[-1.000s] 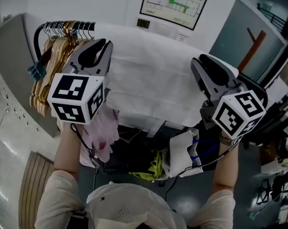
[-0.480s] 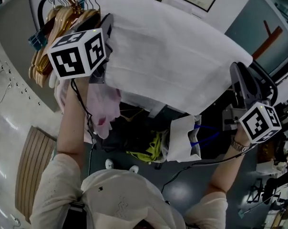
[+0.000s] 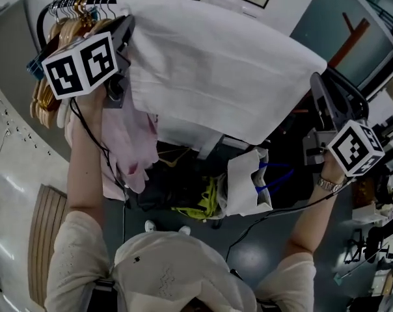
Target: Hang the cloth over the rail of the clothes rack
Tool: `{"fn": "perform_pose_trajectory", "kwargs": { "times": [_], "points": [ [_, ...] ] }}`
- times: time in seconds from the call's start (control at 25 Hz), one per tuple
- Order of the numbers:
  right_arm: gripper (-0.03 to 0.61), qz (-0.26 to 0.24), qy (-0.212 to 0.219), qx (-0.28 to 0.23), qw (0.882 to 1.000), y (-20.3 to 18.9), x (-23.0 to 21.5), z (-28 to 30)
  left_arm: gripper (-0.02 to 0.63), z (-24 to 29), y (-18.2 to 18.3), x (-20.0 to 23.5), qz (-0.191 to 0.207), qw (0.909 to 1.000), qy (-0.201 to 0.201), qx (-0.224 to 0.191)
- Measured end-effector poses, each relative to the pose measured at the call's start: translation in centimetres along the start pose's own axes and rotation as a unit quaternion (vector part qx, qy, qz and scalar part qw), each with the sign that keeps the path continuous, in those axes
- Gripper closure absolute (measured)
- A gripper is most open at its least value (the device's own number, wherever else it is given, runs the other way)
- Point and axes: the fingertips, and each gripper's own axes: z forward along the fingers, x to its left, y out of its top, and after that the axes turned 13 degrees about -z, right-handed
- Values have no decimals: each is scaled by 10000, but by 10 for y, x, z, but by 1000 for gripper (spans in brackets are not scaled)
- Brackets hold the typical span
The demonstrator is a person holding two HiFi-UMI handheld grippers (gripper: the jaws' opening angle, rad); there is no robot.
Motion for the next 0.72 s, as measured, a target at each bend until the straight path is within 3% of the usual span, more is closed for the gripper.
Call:
{"fn": "perform_pose_trajectory", "kwargs": {
  "times": [0.24,0.36,0.72],
  "points": [
    [476,112,195,-46,9997,-2,2,9,588,-9,10,-2,451,9988,147,-82],
    [555,18,128,-76,9999,-2,-4,2,588,-7,13,-10,520,9986,96,-88],
    [557,13,-156,-430,9990,5,-29,-30,588,4,28,-58,1127,9930,-247,257]
  ]
}}
